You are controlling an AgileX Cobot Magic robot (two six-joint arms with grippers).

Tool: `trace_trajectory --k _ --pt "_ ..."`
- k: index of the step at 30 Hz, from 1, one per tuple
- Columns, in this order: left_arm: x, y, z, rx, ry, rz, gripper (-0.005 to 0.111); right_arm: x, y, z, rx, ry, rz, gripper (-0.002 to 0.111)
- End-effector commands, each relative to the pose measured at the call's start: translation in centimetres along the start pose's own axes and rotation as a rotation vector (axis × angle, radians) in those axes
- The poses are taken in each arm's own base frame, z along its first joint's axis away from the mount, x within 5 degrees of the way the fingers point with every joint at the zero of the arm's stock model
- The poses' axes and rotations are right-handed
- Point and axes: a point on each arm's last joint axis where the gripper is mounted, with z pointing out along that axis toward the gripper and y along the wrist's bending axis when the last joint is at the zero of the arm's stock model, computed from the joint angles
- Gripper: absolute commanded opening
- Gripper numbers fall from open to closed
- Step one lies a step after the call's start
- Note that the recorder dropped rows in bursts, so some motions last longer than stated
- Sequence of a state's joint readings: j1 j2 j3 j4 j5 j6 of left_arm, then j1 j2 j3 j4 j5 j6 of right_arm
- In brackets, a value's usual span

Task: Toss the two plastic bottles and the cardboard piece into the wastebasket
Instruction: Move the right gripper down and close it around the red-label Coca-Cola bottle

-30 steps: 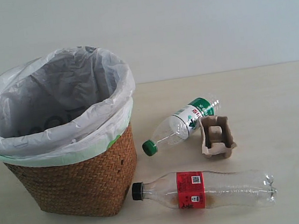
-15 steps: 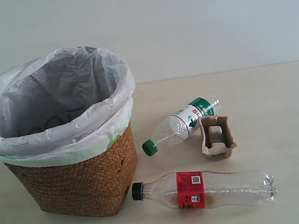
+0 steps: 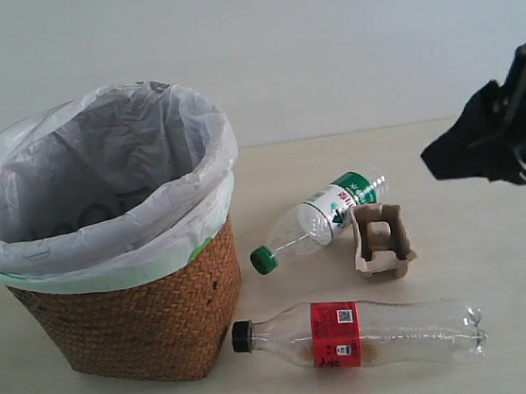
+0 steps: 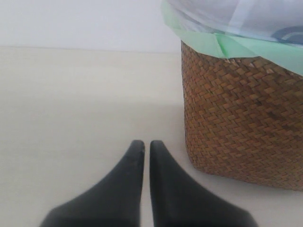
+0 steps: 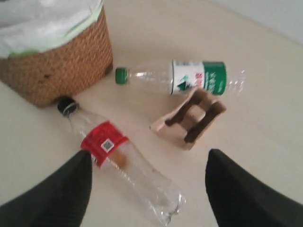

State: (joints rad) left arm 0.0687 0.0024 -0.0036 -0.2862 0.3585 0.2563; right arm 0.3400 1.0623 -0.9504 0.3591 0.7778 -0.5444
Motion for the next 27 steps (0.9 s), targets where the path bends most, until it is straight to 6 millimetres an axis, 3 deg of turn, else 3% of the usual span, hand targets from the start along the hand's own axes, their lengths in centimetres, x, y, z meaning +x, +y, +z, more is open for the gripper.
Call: trace_trajectory --k 1,7,13,17,27 --pt "0.1 0.0 0.0 -0.003 0.002 0.007 0.004 0.1 -0.6 2.9 -0.104 0.203 -0.108 0.062" --pt "0.1 0.0 0.0 -0.003 0.002 0.007 0.004 0.6 0.1 6.1 -0.19 0.315 -0.264 0.062" --pt "0.1 0.0 0.0 -0.003 0.002 0.007 0.004 1.3 2.7 10.9 -0.203 0.441 -0.536 0.062" --pt "0.1 0.0 0.0 -0.003 0.002 0.007 0.004 0.8 3.9 12.7 -0.181 0.383 -0.668 0.062" --pt "0.1 0.0 0.0 -0.003 0.002 0.007 0.004 1.8 4.0 15.9 -0.192 0.422 -0.698 0.062"
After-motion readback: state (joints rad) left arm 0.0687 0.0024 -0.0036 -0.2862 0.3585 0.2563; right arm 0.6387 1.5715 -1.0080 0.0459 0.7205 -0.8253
